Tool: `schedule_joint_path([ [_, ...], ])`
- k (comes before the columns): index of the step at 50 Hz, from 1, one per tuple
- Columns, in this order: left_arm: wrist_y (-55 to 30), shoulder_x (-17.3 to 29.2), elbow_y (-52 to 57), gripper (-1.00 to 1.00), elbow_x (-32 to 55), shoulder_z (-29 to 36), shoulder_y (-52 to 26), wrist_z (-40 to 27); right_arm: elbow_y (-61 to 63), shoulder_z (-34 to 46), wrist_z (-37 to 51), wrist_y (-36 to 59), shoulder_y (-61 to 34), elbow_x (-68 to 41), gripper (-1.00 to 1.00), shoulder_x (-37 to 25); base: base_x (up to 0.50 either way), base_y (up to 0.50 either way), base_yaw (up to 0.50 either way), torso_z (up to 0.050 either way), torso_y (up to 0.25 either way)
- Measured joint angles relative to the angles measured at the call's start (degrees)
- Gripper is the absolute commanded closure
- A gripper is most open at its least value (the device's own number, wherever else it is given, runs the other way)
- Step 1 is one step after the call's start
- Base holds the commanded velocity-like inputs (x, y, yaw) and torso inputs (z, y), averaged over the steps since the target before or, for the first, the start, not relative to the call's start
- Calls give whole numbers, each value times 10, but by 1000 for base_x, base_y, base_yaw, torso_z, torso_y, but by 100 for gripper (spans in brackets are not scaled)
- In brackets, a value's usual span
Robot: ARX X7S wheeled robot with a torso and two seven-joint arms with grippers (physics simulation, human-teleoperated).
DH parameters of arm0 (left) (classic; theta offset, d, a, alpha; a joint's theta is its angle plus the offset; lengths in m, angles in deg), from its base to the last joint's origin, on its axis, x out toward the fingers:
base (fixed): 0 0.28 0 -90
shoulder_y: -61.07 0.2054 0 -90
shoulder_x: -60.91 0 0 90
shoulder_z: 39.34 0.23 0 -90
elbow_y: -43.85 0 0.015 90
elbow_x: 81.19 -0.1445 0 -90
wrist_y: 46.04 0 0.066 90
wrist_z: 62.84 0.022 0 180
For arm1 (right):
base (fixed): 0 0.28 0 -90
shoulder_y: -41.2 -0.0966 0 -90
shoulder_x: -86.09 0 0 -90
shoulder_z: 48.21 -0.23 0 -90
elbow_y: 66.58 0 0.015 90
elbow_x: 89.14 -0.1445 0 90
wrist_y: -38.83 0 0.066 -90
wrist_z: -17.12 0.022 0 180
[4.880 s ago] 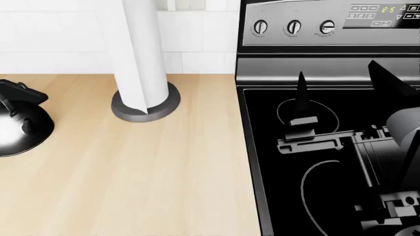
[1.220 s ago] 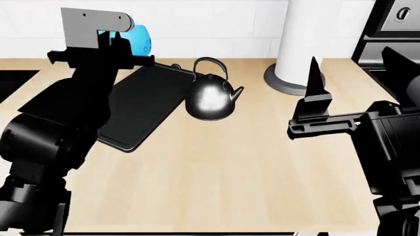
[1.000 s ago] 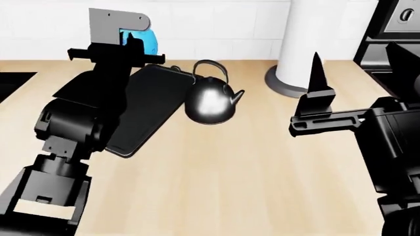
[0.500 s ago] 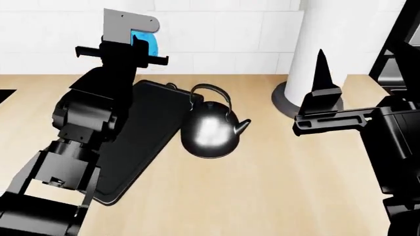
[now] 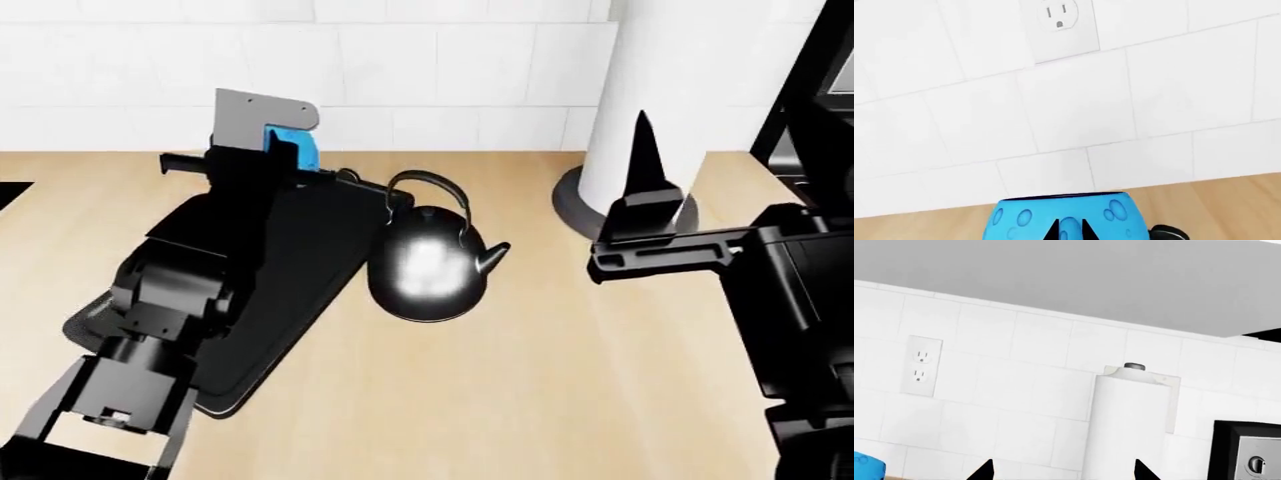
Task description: Pick the kettle from the counter and place it on the tray. Then pick the mug from the cabinet and place it on the tray. Then close the cabinet doors.
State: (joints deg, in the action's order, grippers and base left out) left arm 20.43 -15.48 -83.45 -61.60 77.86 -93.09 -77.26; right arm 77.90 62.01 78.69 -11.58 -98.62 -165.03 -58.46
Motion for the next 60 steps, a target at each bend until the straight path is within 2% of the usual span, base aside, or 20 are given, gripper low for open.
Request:
schedule_joint_path([
  [24,14,16,35,100,-11,-1,41,8,-7,5,-13,-10,19,23,-100,6,0,0,0,0,0],
  [25,15,16,35,-100,-12,-1,41,9,-7,5,-14,-10,19,24,-100,6,0,0,0,0,0],
  [48,-3,25,39,-100,13,-3,47,22,-7,5,-16,-17,26,28,-100,4,0,0,0,0,0],
  [60,-56,52,127,-100,45,-17,35,15,-6,6,-17,-19,28,29,-100,4,0,0,0,0,0],
])
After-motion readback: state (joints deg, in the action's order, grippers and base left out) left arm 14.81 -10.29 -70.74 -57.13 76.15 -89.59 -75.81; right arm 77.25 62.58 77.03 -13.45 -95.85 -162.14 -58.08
